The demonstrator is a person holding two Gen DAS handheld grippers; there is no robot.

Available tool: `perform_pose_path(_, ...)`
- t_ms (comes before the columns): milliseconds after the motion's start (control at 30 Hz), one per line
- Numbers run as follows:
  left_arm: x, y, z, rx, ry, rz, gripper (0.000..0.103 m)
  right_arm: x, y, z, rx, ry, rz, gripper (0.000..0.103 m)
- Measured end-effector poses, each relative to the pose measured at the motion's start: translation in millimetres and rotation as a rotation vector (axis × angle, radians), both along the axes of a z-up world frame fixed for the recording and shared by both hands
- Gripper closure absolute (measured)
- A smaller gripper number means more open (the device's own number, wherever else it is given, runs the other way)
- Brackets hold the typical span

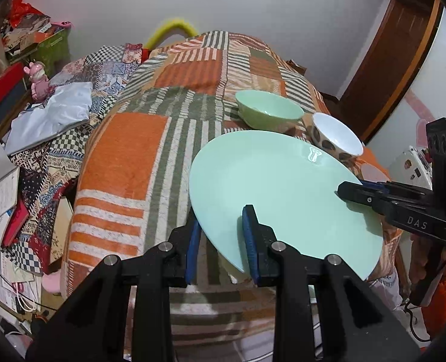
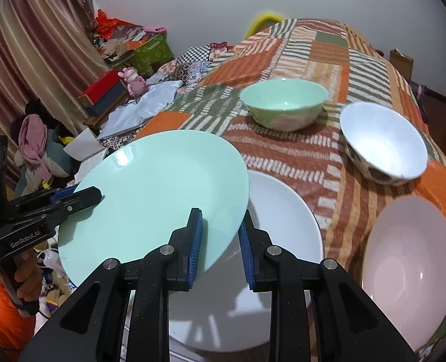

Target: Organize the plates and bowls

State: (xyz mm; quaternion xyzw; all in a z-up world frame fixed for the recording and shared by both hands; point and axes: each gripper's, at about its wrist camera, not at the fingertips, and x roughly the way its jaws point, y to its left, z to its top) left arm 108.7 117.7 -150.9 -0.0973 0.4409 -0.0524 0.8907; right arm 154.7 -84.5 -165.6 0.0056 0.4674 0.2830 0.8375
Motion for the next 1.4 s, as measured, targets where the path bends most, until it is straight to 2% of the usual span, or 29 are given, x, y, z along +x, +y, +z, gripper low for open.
perform_pose_path(400, -4.4, -23.0, -23.2, -0.027, 0.044, -0.037, 0.076, -17.0, -27.8, -16.7, 0.021, 0.042, -0.052, 0.081)
perform_pose_path(967, 7.4, -34.1, -55.0, -0.056, 0.103, -0.040, 0.076, -21.3, -38.9, -31.3, 0.001, 0.070, -0.094, 0.081)
perform_pose_path(1400, 13.7, -40.3, -69.0, -0.025, 0.140, -0.037, 0.076, -21.0, -45.4, -34.8, -0.002, 0.071, -0.113, 0.081)
